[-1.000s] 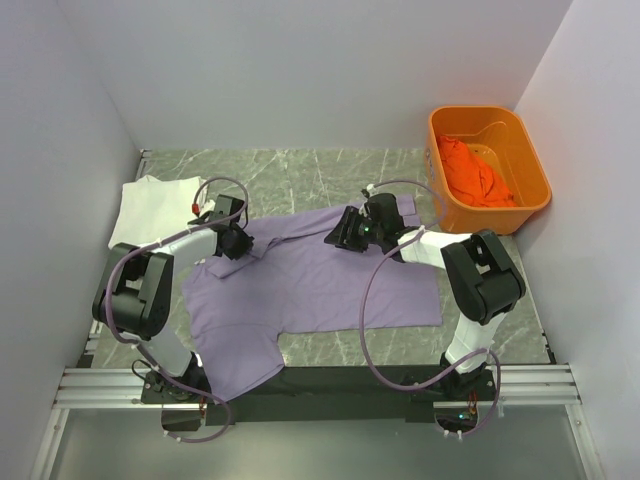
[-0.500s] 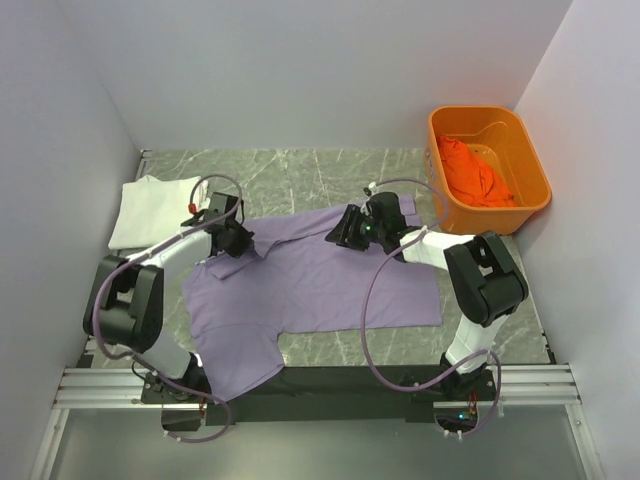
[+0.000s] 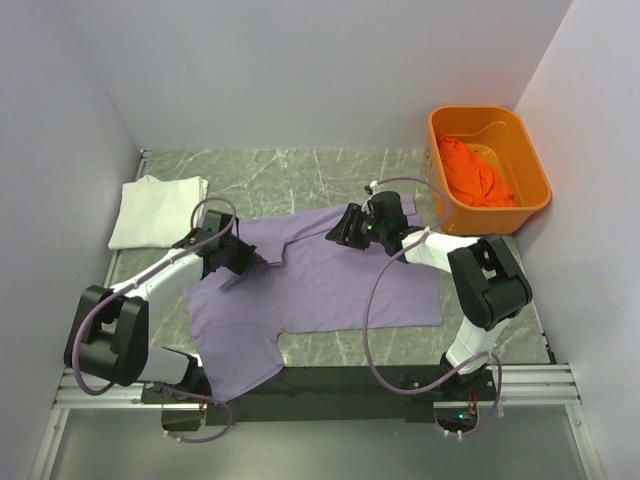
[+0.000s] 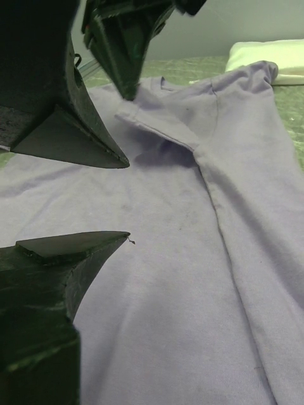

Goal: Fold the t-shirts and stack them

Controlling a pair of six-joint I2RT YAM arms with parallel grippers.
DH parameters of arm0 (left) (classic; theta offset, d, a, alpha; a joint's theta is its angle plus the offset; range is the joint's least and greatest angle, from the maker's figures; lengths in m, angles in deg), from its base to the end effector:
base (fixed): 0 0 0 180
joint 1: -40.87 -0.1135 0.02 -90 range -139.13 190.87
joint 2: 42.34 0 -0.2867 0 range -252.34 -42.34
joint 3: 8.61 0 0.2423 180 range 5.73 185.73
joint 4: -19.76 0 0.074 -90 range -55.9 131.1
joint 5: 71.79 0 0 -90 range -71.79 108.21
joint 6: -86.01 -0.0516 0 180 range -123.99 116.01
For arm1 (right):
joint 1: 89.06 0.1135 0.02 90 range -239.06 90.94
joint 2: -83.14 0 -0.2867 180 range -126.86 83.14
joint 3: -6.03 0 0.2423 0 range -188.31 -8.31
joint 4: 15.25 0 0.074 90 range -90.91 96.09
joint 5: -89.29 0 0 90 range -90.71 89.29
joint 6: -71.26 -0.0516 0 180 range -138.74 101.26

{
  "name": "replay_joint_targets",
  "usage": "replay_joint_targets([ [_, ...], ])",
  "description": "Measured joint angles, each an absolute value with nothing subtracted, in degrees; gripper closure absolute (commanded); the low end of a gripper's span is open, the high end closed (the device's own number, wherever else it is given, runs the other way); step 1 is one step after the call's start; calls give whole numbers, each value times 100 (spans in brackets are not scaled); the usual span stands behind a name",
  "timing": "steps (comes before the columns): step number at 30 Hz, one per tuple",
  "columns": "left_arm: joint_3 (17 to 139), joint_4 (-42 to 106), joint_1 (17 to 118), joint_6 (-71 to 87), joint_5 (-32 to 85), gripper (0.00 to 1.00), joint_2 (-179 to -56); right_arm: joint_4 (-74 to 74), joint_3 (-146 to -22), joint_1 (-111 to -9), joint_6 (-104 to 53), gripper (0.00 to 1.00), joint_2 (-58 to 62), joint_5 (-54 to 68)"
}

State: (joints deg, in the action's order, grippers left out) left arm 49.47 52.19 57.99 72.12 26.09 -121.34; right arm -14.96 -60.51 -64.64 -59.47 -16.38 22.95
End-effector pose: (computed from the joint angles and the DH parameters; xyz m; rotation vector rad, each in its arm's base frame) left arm 0.2524 -0.0852 0.2080 -1.2728 2.3749 -0.7758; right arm 0.3302 0.1727 0.1978 0.0686 2.3058 1.0709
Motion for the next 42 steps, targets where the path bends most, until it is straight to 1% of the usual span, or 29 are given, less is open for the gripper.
replay_joint_targets([
  [3,4718,5153,5913,7392,2862,91,-12103,-1496,-6051,-6464,-5930,49,-1632,2292],
  [6,4587,5131,6112,7514,3028,82,-12103,-1491,-6051,-6464,-5908,49,-1632,2295],
  [7,4569,5131,6182,7534,3070,74,-12103,-1485,-6051,-6464,-5899,49,-1632,2295],
  [9,4532,5101,6306,7577,3159,69,-12103,-1470,-6051,-6464,-5864,49,-1632,2292],
  [11,4464,5088,6383,7639,3223,59,-12090,-1435,-6051,-6464,-5807,49,-1632,2286],
  [12,4445,5114,6390,7632,3227,52,-12075,-1408,-6053,-6464,-5770,48,-1629,2275],
  [13,4434,5166,6394,7621,3197,41,-12036,-1354,-6053,-6464,-5733,48,-1619,2257],
  [14,4434,5230,6394,7584,3155,36,-11977,-1301,-6053,-6464,-5692,48,-1603,2231],
  [15,4445,5337,6392,7536,3072,34,-11848,-1216,-6060,-6464,-5633,48,-1577,2196],
  [16,4480,5461,6376,7486,2930,29,-11717,-1109,-6080,-6464,-5574,48,-1549,2131],
  [19,4735,5839,6180,7190,2523,28,-11332,-630,-6237,-6468,-5373,48,-1435,1853],
  [22,5122,6043,5740,6760,2104,29,-11282,-82,-6499,-6494,-5163,47,-1319,1482],
  [25,5529,6156,5356,6248,1656,32,-11568,471,-6816,-6545,-4927,47,-1260,1108],
  [28,5686,6185,5246,5875,1466,34,-12034,952,-6917,-6586,-4758,47,-1168,817],
  [32,5662,6292,5172,5610,1326,35,-12740,1555,-6803,-6619,-4691,47,-1004,620],
  [35,5454,6294,5004,5532,1334,36,-13024,1901,-6582,-6669,-4677,46,-810,592],
  [42,5159,6172,4608,5545,1498,38,-12864,2506,-6246,-6735,-4730,44,-344,701],
])
